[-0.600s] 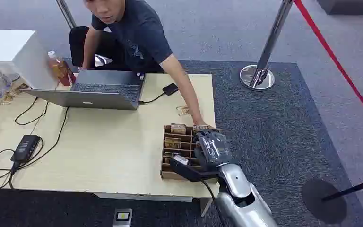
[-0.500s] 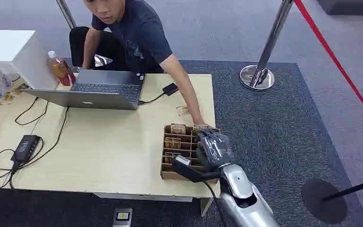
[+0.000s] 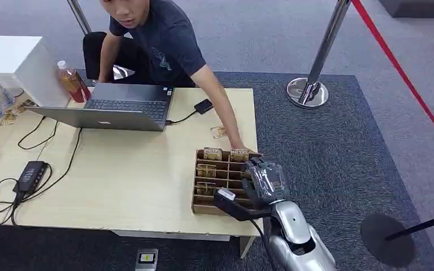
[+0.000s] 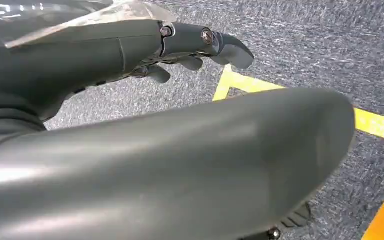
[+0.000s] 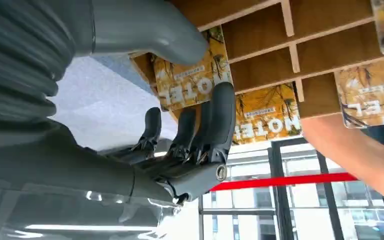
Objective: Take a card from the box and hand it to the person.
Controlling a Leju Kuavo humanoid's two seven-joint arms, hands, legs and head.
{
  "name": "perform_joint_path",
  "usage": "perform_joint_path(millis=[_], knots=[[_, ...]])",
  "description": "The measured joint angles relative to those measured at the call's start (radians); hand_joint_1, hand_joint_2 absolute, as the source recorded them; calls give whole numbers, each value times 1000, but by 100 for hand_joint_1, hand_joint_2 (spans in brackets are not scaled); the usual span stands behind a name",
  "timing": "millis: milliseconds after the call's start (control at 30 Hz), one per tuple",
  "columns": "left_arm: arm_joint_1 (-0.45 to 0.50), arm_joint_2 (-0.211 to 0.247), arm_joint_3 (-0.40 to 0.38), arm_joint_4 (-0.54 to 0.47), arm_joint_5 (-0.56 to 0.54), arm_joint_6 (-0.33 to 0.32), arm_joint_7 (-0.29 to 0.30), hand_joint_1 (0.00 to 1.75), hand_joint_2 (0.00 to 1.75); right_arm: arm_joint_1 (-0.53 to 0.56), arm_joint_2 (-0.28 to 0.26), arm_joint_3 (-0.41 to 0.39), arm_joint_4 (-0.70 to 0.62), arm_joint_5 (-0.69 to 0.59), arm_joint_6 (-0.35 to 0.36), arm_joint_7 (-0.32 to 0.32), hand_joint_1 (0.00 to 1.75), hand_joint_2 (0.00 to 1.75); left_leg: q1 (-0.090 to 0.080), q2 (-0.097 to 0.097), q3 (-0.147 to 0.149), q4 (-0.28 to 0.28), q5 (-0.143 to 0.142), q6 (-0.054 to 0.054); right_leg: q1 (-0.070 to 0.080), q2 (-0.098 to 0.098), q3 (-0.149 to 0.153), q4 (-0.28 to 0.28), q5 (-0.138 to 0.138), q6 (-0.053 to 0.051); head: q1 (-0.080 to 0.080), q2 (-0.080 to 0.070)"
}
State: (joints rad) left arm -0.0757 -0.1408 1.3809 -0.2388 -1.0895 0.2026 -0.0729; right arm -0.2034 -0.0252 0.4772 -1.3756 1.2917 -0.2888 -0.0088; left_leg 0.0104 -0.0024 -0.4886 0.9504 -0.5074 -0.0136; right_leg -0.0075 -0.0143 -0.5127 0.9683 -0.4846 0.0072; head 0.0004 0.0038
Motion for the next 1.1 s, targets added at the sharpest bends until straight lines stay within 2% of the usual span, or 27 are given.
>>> perform_joint_path(millis=[633,1100], knots=[[-2,0,1,0,18,13,5,0,0,-63,33,4,-14,3,9,-27,93,175,0,0,0,0,0,0,0,0,0,0,0,0,0,0],[-2,0,1,0,18,13,7,0,0,-67,39,5,-10,3,9,-28,93,175,0,0,0,0,0,0,0,0,0,0,0,0,0,0]])
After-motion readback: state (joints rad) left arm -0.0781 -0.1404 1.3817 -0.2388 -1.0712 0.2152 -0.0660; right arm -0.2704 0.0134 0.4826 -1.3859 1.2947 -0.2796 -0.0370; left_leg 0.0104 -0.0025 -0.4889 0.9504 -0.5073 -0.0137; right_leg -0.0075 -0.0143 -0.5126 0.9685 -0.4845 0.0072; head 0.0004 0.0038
